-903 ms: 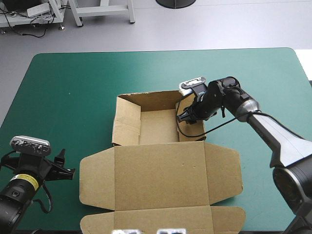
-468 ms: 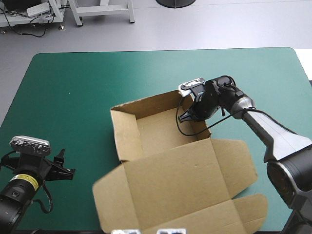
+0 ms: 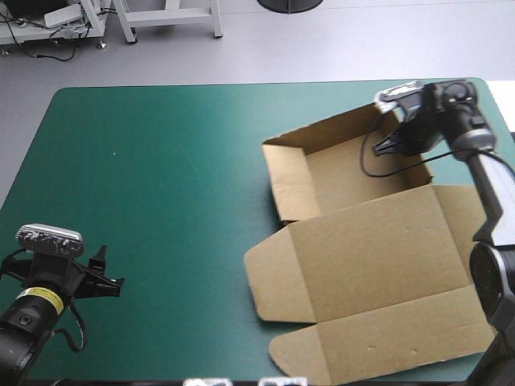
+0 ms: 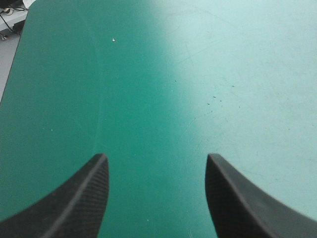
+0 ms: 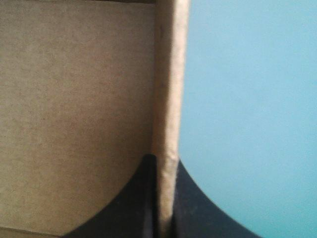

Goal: Fold the box

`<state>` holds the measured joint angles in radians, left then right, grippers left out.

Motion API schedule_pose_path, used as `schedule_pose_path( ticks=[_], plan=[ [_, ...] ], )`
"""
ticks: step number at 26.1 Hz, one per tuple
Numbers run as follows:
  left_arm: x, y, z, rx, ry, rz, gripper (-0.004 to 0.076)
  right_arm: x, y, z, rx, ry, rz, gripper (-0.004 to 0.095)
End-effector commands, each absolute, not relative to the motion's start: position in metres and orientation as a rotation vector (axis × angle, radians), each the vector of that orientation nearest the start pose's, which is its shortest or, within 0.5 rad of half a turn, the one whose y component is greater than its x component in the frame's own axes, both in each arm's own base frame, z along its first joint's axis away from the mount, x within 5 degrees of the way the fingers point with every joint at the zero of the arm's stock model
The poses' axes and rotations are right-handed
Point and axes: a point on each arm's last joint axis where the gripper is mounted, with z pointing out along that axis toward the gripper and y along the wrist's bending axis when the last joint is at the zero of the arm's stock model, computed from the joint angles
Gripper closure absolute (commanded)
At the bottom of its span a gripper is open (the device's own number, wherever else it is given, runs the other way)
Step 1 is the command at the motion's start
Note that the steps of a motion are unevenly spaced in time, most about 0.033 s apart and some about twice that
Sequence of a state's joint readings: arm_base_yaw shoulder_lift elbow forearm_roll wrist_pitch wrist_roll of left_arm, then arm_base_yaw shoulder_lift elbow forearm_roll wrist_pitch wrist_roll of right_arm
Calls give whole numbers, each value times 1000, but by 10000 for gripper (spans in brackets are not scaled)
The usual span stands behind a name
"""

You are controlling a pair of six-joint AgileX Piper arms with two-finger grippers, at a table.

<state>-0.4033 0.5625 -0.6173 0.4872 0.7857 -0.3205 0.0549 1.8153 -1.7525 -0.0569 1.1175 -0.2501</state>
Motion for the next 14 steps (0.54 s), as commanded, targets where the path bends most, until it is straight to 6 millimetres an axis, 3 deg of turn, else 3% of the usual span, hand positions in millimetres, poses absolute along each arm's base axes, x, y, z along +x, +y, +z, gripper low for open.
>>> schedule_pose_path(
  ticks=[1, 4, 7, 10, 14],
  plan=[
    [105, -12, 330, 273, 2020, 137, 311, 385, -52, 375, -274, 2544, -292, 933],
    [105, -12, 330, 274, 2019, 140, 311, 380, -98, 368, -149, 2590, -295, 933],
    [105, -12, 330, 276, 2017, 146, 311, 380, -125, 353, -54, 2620, -177, 933],
    [105, -11, 330, 280, 2014, 158, 311, 383, -137, 336, -25, 2663, -77, 933],
    [105, -11, 330, 280, 2014, 158, 311, 393, -142, 320, -35, 2671, -74, 921]
  ],
)
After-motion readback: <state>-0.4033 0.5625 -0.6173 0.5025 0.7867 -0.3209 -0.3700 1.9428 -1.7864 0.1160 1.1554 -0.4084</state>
